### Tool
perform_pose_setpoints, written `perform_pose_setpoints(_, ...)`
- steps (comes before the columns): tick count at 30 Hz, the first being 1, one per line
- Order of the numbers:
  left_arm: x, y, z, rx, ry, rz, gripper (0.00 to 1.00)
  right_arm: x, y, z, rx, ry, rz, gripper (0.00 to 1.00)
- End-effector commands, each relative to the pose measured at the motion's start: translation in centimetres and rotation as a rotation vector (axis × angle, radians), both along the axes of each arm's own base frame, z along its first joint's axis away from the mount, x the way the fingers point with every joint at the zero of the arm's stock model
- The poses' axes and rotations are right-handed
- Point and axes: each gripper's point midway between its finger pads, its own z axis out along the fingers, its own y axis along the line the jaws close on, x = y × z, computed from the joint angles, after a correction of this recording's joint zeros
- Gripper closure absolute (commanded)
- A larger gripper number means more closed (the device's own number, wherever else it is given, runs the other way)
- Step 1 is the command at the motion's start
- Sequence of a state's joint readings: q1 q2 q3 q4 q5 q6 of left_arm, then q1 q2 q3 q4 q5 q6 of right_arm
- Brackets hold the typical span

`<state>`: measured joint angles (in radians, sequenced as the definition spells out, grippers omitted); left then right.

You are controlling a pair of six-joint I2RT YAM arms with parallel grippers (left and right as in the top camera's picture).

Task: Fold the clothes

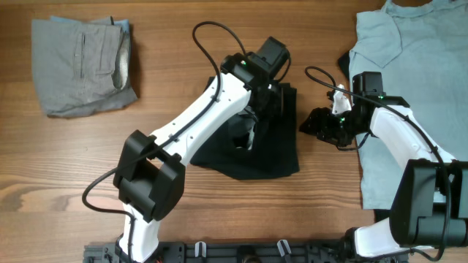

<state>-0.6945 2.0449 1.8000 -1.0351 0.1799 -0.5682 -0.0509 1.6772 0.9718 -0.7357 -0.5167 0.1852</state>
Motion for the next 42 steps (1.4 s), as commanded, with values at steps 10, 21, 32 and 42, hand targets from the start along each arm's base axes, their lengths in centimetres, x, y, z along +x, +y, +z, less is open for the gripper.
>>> perform_pose_setpoints(10, -0.1, -1.4, 0.8, -0.054, 0.003, 0.021, 0.96, -0.3, -0.4, -1.8, -0.041, -0.004, -0.028, 0.96)
perform_pose_setpoints(21, -0.3, -1.4, 1.2, -0.064, 0.009, 0.017, 0.96, -1.3, 1.7, -4.2, 0.071, -0.027, 0.003, 0.95)
perform_pose_setpoints(32, -0.6, -1.7, 1.5, -0.082, 0.016, 0.009, 0.96, -1.4, 4.0, -3.1, 0.220, -0.116, 0.116, 0.96)
perform_pose_setpoints(42, 0.4, -0.3, 3.2, -0.091, -0.022, 0.038, 0.96, -0.2, 3.4, -3.0, 0.210, -0.116, 0.032, 0.96)
